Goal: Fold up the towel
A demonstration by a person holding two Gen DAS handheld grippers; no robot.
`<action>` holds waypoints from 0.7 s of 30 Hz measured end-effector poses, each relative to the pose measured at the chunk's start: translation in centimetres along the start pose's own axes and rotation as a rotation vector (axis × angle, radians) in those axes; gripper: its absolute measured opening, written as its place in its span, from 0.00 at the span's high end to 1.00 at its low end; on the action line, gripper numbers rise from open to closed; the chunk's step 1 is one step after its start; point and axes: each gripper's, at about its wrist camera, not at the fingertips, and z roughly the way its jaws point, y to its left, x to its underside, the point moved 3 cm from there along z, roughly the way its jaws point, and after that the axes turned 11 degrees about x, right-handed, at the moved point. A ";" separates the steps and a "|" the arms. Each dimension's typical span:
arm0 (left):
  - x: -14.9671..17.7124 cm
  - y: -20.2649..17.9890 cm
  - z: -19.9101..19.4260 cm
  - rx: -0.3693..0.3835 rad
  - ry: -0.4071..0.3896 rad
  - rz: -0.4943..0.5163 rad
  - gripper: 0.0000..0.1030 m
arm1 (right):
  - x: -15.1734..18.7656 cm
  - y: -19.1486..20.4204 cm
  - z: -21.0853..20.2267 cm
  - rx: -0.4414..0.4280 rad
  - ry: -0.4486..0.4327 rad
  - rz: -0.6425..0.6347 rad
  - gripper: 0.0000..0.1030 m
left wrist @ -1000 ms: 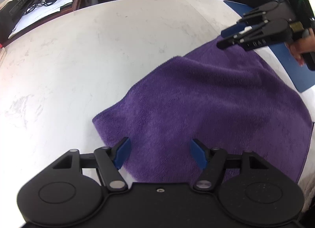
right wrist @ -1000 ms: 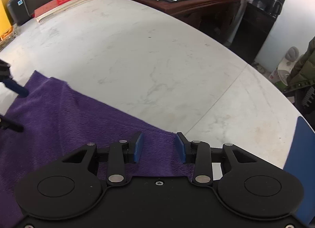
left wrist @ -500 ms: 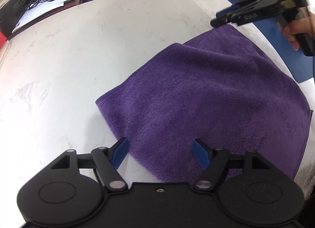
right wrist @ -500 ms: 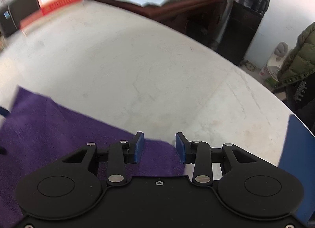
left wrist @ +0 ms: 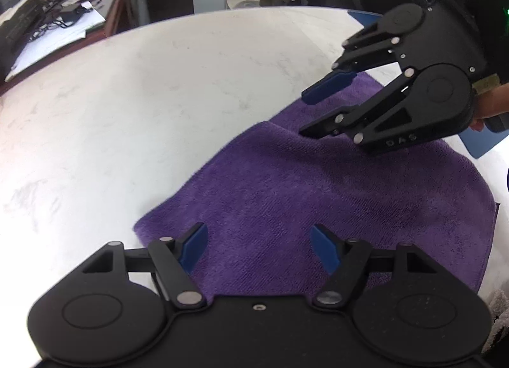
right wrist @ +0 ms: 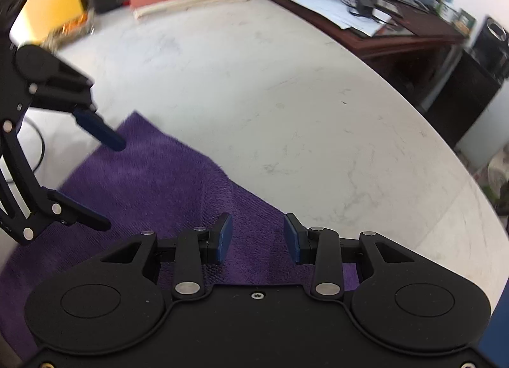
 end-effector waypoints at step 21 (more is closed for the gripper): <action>2.1 0.2 -0.4 -0.012 0.028 0.006 0.32 | 2.8 -6.1 -1.6 0.130 -0.007 0.253 0.60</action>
